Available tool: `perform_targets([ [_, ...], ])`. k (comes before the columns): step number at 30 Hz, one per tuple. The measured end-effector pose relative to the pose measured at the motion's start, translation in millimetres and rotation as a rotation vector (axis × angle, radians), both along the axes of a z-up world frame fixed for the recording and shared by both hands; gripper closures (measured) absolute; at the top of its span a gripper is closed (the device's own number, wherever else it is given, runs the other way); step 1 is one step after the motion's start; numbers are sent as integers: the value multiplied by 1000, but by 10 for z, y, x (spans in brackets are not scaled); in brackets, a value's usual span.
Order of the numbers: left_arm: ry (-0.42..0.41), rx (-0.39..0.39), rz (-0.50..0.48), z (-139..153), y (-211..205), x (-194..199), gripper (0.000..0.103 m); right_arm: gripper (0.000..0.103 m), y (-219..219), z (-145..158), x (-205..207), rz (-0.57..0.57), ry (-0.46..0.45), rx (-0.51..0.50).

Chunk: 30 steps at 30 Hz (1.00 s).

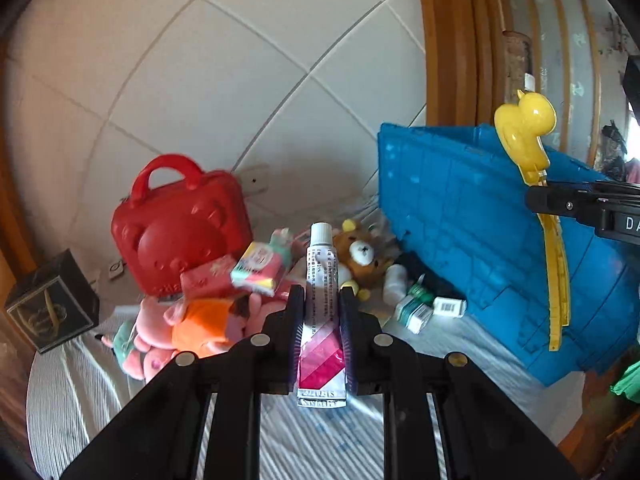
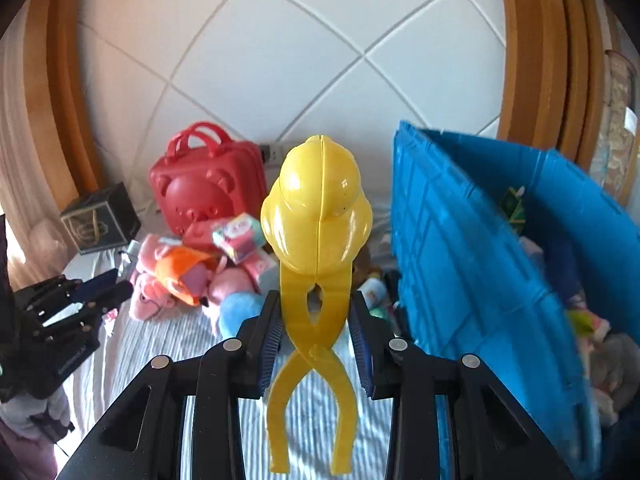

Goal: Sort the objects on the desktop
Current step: 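Lift the toothpaste tube and yellow clip toward the blue crate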

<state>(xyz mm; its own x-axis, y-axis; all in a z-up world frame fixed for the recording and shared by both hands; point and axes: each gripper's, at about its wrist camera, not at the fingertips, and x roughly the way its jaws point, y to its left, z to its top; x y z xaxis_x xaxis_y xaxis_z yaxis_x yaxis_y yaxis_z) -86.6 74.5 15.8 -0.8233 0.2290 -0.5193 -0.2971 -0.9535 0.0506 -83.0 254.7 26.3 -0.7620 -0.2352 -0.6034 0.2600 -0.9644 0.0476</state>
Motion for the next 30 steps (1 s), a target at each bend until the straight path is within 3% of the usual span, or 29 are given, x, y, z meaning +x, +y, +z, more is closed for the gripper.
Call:
perform_targets([
  [10, 137, 48, -214, 798, 1436, -13, 86, 70, 1080, 1072, 468, -152, 222, -14],
  [14, 133, 61, -298, 925, 2066, -13, 86, 71, 1628, 1249, 514, -251, 241, 30],
  [19, 79, 22, -401, 902, 2829, -74, 86, 71, 2307, 1041, 407, -342, 160, 91],
  [22, 26, -14, -449, 817, 3197, -111, 86, 71, 2597, 697, 275, -374, 79, 99],
  [30, -45, -102, -477, 615, 3647, -163, 86, 71, 3068, 111, 179, -398, -64, 162],
])
